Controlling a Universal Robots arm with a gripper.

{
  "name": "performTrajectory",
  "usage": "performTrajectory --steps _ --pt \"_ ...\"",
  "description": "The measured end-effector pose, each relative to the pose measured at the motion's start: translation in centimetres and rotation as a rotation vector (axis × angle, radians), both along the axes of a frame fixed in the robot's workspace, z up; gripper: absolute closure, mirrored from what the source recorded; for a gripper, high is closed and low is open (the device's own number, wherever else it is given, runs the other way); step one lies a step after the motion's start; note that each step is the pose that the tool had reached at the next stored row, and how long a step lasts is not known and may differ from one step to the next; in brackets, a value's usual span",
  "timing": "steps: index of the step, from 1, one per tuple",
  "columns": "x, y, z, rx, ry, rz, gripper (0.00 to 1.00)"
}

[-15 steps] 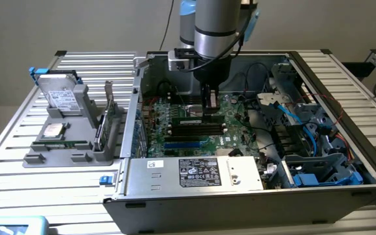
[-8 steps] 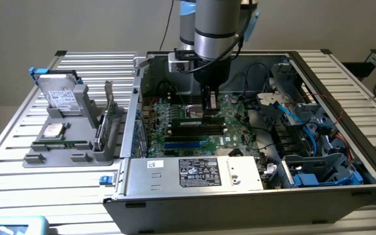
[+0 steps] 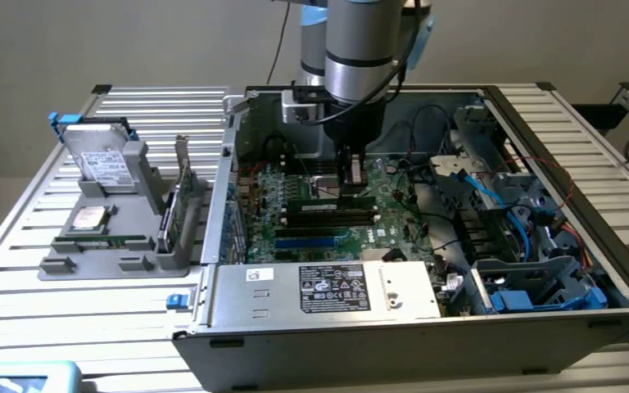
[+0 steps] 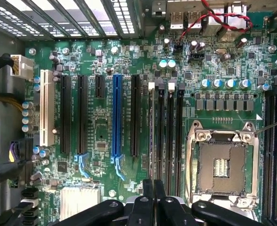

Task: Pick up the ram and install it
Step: 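Insert the ram into the slot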

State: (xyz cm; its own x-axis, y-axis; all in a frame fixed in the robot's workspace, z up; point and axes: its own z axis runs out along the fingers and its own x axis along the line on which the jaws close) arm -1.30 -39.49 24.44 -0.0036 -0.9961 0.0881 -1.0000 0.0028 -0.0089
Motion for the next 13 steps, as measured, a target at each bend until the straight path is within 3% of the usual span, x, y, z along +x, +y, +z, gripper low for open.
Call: performTrajectory --steps 13 --pt "0.0 0.06 -0.63 -0.0005 0.0 0.0 0.88"
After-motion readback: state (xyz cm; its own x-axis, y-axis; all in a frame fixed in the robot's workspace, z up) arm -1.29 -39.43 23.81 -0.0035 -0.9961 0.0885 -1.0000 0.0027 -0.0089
